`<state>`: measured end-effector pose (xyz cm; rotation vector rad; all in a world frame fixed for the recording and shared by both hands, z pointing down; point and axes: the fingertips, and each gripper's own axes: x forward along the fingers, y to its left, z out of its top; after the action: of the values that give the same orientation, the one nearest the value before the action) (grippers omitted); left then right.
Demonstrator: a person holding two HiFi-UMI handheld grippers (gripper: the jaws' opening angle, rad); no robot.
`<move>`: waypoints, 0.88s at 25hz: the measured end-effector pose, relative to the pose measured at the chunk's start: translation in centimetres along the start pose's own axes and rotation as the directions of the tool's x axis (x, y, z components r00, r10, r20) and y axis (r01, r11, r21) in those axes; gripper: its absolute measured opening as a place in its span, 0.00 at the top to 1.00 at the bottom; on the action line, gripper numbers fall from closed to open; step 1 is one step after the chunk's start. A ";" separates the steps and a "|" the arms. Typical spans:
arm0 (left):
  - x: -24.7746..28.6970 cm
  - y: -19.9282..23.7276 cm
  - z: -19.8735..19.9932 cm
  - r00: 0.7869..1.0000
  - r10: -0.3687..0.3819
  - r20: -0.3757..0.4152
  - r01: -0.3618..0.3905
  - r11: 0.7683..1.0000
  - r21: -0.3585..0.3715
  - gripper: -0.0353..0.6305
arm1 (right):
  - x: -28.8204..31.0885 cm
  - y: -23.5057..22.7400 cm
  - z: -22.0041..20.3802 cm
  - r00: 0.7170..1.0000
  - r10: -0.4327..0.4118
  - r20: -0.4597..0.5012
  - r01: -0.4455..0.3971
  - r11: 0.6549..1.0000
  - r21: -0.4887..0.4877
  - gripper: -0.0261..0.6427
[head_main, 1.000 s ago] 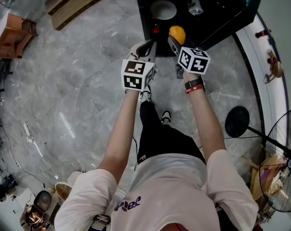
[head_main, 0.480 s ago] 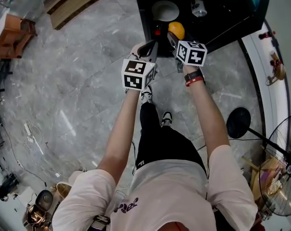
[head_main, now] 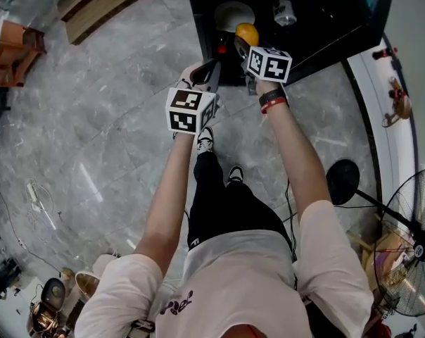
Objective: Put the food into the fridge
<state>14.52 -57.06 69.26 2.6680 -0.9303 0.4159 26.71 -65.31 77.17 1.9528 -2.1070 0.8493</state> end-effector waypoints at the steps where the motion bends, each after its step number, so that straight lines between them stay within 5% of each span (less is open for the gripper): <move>1: 0.2 0.0 -0.2 1.000 0.003 0.002 -0.003 1.000 -0.002 0.92 | 0.3 -0.3 0.0 1.000 -0.002 0.001 0.002 1.000 0.008 0.46; 22: 2.4 2.5 -2.9 0.999 -0.022 0.038 0.023 0.999 -0.026 0.92 | 11.0 -2.9 0.9 0.999 -0.009 -0.031 0.004 0.985 -0.174 0.46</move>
<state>14.25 -59.25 73.16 2.6680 -0.9097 0.3464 28.09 -75.31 82.46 1.8449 -2.0786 0.6660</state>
